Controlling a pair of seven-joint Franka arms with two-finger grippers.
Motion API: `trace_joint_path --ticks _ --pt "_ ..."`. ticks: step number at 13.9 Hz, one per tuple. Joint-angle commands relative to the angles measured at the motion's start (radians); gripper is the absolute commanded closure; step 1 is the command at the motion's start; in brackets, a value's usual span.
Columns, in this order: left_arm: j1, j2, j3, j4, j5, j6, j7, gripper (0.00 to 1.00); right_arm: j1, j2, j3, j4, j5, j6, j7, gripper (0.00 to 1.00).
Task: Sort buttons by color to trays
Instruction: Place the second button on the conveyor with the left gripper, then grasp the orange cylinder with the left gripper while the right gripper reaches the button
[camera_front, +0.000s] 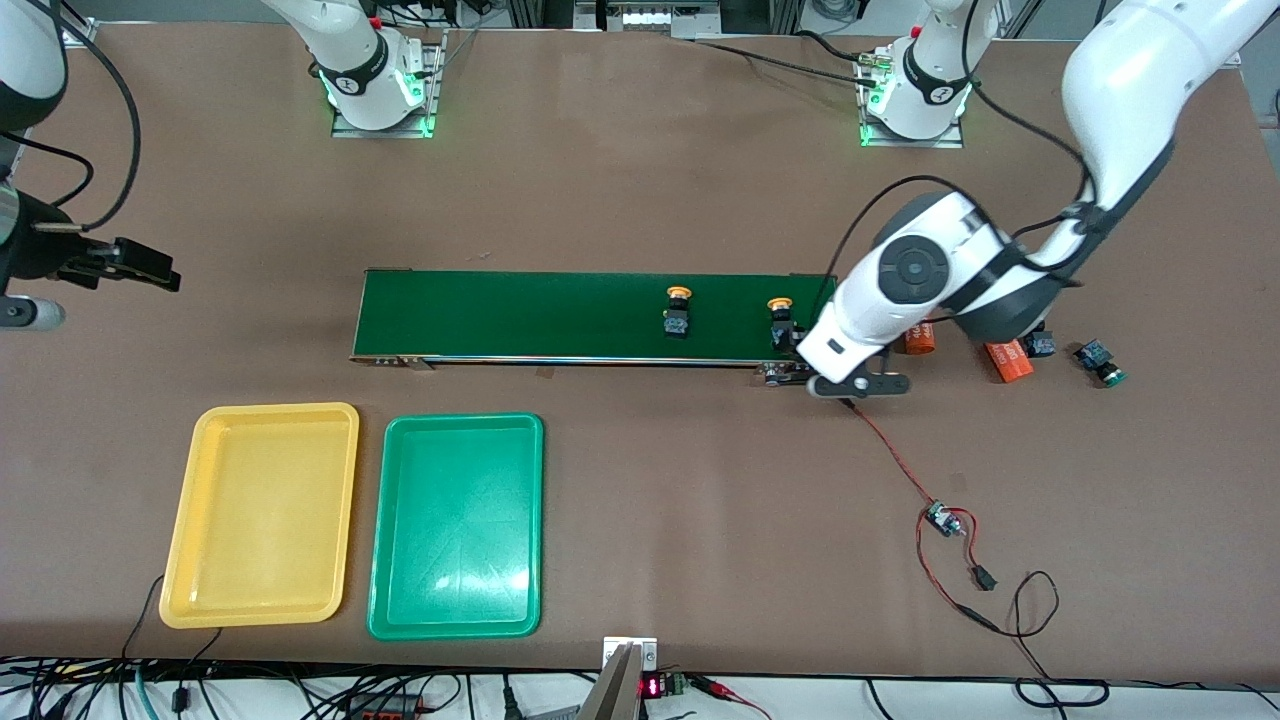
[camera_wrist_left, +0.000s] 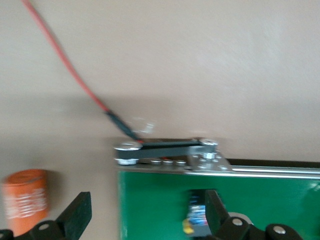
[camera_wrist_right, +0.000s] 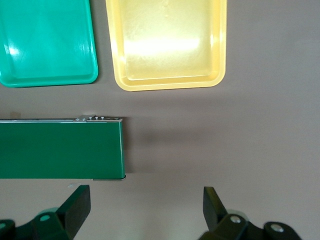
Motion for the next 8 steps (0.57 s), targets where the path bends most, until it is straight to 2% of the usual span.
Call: trace_joint_path --ticks 1,2,4,6,8 --pt "0.054 -0.022 -0.038 0.078 0.016 -0.169 0.110 0.00 0.044 0.027 0.008 0.009 0.017 0.000 0.011 0.00" --pt "0.085 -0.022 -0.035 0.081 0.015 -0.197 0.170 0.00 0.063 0.043 0.008 0.012 0.019 0.004 0.011 0.00" --pt "0.169 -0.009 -0.033 0.060 0.013 -0.203 0.273 0.00 0.092 0.069 0.008 0.014 0.095 0.004 0.011 0.00" --pt "0.253 0.004 -0.029 0.008 0.012 -0.203 0.389 0.00 0.107 0.101 0.008 0.017 0.123 0.009 0.011 0.00" --pt "0.315 0.008 -0.030 -0.054 0.012 -0.195 0.416 0.00 0.114 0.128 0.008 0.015 0.181 0.024 0.012 0.00"
